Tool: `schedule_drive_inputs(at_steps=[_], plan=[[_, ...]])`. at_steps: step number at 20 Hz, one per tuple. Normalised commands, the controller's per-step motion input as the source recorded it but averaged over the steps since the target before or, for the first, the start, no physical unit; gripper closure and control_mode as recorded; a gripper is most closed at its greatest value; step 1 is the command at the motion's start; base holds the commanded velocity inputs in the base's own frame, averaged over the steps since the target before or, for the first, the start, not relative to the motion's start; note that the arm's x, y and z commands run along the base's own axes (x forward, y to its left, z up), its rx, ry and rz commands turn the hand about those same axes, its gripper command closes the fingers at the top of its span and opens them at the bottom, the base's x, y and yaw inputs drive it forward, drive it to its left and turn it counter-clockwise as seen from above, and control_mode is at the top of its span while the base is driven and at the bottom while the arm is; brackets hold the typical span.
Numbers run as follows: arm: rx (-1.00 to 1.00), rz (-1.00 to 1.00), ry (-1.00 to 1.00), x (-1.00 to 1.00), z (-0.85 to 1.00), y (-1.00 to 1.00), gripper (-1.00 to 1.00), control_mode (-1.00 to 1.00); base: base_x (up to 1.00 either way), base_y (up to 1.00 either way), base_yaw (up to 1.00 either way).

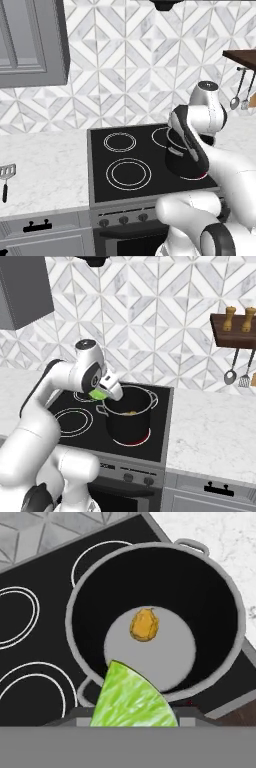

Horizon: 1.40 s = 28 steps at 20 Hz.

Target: Put the lemon wedge and squash in the pot. Retrieve the spatula and lightly stir the vegetables in the pot.

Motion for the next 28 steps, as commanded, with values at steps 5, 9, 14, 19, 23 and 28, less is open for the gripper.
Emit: schedule_drive_inputs(at_steps=[5,9,14,19,23,28], plan=[[0.00,0.00,0.08,0.84,-0.60,-0.51,1.00,-1.00,0.00,0.00,0.00],[0.00,0.00,0.08,0.44,-0.81,-0.38,1.00,-1.00,0.00,0.00,0.00],[0.00,0.00,0.07,0.24,-0.59,-0.28,1.00,-1.00,0.00,0.00,0.00],[0.00,0.00,0.01,0.01,-0.26,-0.12,1.00,-1.00,0.00,0.00,0.00],[0.00,0.00,0.00,0.00,-0.12,0.00,-1.00,-1.00,0.00,0.00,0.00],[0.00,0.00,-0.01,0.00,0.18,0.00,-1.00,-1.00,0.00,0.00,0.00]])
